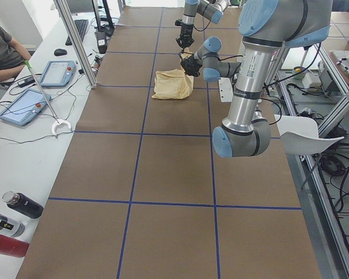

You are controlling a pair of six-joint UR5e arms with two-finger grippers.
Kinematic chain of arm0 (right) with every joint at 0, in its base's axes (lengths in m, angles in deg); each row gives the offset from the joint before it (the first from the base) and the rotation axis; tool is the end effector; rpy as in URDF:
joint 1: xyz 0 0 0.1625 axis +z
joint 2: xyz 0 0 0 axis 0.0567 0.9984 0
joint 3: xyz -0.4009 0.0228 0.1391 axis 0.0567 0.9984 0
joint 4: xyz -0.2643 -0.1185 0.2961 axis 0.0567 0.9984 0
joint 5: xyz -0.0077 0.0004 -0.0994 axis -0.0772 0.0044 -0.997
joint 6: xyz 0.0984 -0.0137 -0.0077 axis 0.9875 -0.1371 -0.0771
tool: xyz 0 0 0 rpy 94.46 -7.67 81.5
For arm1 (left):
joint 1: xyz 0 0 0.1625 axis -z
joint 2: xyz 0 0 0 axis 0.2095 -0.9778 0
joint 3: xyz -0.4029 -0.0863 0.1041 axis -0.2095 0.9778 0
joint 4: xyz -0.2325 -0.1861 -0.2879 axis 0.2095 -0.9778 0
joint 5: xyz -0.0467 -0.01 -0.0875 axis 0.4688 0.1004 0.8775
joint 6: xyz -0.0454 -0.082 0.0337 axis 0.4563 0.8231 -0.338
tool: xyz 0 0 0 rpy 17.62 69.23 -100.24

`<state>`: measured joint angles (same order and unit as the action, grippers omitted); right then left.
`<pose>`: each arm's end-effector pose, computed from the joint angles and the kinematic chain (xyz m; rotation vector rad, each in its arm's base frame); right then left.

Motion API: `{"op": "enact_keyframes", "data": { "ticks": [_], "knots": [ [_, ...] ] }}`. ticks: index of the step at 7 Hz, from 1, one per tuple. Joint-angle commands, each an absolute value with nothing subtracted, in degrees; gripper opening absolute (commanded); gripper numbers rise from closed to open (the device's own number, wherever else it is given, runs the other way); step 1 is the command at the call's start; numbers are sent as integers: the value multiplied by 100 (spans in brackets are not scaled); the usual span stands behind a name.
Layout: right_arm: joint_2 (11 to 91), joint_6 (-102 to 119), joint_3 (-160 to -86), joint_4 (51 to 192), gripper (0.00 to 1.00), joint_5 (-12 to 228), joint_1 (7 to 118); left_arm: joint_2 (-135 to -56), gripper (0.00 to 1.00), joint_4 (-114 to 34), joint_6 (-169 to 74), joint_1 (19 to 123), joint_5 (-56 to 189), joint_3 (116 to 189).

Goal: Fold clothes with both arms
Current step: 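Lift the near edge with both grippers and fold it toward the far edge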

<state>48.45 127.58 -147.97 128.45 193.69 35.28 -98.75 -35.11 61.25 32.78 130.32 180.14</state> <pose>-0.4085 -0.3758 0.2214 -0.4297 -0.9895 1.0726 0.4492 -0.3204 0.1808 -0.0770 1.3151 -0.8611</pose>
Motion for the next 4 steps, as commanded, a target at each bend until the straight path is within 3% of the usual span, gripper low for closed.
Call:
{"op": "enact_keyframes", "data": {
  "ticks": [1, 4],
  "knots": [
    [4323, 12599, -13904, 12809, 0, 19504, 3822, -10104, 0, -3547, 5701, 3835, 13201, 17420],
    [4127, 12405, -13032, 12207, 0, 19671, 3963, -10421, 0, -4018, 5577, 4082, 13192, 16471]
  ]
}}
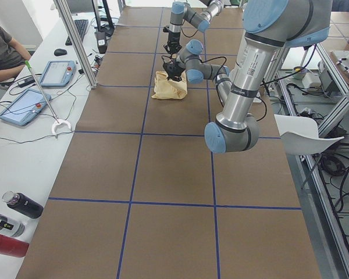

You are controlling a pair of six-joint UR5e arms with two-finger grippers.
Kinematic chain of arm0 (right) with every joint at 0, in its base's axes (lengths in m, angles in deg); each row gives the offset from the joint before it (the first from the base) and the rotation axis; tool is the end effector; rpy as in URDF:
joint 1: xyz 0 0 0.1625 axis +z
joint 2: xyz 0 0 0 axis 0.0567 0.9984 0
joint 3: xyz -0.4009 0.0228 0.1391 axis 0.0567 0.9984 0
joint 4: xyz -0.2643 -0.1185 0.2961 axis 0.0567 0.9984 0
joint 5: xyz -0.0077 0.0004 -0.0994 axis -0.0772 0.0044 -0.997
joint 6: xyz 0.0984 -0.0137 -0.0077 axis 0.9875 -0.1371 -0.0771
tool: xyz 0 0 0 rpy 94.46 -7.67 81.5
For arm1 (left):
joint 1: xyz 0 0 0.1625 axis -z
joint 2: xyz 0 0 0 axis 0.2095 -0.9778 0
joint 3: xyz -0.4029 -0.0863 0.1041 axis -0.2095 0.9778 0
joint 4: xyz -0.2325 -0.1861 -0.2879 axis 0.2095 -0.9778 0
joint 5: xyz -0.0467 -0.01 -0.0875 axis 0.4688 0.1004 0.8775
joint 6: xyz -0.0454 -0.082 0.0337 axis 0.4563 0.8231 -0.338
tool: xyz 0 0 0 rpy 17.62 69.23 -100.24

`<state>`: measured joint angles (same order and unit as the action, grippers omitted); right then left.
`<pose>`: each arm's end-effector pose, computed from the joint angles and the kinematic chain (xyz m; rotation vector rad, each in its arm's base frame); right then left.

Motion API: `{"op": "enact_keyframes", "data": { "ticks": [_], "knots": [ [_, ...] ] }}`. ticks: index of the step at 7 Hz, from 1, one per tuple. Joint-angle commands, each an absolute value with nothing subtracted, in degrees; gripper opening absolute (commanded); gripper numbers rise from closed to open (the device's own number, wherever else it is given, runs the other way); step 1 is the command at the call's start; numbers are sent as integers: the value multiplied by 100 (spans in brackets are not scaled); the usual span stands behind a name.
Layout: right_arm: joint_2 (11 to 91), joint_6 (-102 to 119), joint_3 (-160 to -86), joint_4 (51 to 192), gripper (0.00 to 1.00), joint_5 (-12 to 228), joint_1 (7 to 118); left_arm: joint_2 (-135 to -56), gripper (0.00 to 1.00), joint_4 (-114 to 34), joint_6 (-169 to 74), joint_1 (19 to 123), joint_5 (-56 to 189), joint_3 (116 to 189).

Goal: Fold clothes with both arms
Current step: 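Release the folded edge and raise both grippers away from the shirt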

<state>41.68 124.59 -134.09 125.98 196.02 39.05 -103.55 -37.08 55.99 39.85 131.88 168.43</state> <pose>-0.4514 -0.4465 0.2429 -0.4102 -0.9251 1.0951 0.4720 -0.4047 0.2081 0.0417 1.2283 -0.8875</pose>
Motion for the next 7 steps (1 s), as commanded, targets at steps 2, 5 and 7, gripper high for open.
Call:
{"op": "enact_keyframes", "data": {
  "ticks": [2, 5, 7],
  "knots": [
    [3760, 12256, -12207, 11720, 0, 19811, 4130, -10710, 0, -4452, 5394, 4223, 13183, 15671],
    [2444, 11720, -10381, 11710, 100, 20330, 4805, -11045, 55, -5092, 4498, 4819, 13201, 14493],
    [2404, 11473, -10357, 11701, 100, 20673, 4948, -11054, 60, -5129, 4312, 5024, 13647, 14525]
  ]
}}
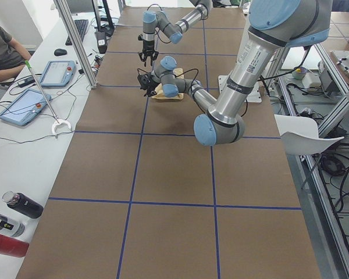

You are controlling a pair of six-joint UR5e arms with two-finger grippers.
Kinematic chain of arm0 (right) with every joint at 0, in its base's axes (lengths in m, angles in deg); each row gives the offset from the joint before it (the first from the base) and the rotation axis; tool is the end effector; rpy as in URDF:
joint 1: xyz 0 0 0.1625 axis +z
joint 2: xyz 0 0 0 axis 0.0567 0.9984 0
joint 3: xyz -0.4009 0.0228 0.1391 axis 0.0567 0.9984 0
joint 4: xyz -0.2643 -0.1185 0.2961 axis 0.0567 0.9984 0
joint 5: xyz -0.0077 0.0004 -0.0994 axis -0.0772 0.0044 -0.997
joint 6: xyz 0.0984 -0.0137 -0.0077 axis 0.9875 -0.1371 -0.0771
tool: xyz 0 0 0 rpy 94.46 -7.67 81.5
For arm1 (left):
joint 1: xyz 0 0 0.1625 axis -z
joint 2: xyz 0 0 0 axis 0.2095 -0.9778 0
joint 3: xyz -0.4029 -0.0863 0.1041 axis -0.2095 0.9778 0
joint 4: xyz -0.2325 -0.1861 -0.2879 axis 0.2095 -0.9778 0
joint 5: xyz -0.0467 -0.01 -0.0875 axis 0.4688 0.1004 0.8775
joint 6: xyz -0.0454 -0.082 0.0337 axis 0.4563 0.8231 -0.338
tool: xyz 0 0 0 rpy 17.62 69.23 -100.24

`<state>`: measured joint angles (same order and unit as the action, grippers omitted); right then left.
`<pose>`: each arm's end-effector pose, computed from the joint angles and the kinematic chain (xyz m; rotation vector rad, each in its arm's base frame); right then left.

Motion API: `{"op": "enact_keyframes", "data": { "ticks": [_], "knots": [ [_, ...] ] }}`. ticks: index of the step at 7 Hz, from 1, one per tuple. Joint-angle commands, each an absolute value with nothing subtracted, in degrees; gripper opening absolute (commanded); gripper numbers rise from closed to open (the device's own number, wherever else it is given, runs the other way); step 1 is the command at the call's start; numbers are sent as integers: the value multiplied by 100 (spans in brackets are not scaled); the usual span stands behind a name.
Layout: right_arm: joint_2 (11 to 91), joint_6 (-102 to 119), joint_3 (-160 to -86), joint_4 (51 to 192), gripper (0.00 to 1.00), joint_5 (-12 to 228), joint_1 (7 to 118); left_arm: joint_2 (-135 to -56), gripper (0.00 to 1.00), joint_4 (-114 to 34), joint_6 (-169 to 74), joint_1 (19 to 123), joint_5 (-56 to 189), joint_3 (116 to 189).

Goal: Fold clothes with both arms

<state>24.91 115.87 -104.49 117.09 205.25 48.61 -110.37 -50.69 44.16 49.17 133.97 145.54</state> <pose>-0.4845 -0.6096 0.2420 -0.4271 -0.9080 1.0549 0.4911 -0.5399 0.2755 0.2247 1.1565 -0.8362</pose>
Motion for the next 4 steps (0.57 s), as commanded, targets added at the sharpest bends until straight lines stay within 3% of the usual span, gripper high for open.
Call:
{"op": "enact_keyframes", "data": {
  "ticks": [1, 3, 4],
  "knots": [
    [2413, 11447, -10427, 11701, 100, 20665, 4913, -11054, 60, -5121, 4303, 5032, 13667, 14551],
    [2597, 11411, -10952, 11719, 100, 20525, 4660, -10932, 55, -5016, 3665, 5303, 14078, 14988],
    [2737, 11437, -11224, 11728, 57, 20202, 4353, -10592, 48, -4980, 3435, 5314, 14097, 15356]
  ]
}}
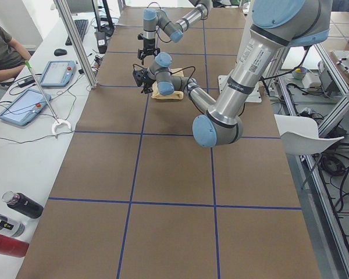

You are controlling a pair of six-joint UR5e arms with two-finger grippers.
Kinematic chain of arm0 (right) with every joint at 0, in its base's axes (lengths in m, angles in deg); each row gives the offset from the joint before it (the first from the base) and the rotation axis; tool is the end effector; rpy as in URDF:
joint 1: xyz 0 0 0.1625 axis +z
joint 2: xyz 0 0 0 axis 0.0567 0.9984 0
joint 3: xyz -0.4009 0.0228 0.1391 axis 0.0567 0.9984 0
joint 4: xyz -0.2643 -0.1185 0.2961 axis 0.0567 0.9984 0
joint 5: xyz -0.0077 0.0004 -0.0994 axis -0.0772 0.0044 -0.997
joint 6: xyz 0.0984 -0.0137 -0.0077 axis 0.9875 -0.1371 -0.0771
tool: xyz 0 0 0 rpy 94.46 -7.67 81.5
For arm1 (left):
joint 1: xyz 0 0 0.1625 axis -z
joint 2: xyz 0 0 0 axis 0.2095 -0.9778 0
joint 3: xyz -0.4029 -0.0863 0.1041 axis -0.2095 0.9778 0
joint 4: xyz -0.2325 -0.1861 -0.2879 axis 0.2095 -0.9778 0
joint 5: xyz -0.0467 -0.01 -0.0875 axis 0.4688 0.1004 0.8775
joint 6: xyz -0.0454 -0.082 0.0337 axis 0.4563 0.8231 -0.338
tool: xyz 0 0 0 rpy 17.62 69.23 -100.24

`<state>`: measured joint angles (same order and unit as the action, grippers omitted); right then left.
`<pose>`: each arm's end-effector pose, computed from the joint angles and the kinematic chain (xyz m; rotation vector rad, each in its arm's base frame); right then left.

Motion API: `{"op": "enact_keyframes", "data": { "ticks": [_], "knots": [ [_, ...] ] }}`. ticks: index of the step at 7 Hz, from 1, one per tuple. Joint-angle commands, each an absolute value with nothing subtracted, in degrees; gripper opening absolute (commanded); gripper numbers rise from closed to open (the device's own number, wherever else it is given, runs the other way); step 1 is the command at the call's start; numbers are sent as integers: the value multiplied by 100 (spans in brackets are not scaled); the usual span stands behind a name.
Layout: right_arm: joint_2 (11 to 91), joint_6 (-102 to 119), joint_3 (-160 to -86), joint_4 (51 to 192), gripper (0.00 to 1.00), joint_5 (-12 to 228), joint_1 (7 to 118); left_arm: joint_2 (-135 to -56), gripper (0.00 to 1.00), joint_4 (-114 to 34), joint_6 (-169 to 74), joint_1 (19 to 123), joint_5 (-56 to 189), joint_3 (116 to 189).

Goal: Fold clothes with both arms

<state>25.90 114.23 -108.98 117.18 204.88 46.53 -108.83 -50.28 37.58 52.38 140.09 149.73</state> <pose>-0.4922 -0.5791 0.2194 -0.4104 -0.9591 0.9729 0.4510 -0.5449 0.2609 0.2367 1.1861 -0.7150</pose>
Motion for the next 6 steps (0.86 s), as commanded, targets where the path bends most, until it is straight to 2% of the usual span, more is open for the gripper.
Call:
{"op": "enact_keyframes", "data": {
  "ticks": [1, 2, 4, 6],
  "knots": [
    [2878, 11403, -11410, 11728, 1, 19886, 4115, -10484, 35, -4971, 3302, 5375, 14202, 15560],
    [2905, 11359, -11481, 11736, 0, 19874, 4026, -10335, 19, -4945, 3301, 5393, 14212, 15745],
    [3133, 11289, -11833, 11780, 0, 19708, 3606, -10272, 19, -4945, 3275, 5454, 14256, 15817],
    [3047, 10685, -11519, 11789, 0, 19234, 3462, -10272, 19, -4945, 3274, 5516, 14299, 15817]
  ]
}}
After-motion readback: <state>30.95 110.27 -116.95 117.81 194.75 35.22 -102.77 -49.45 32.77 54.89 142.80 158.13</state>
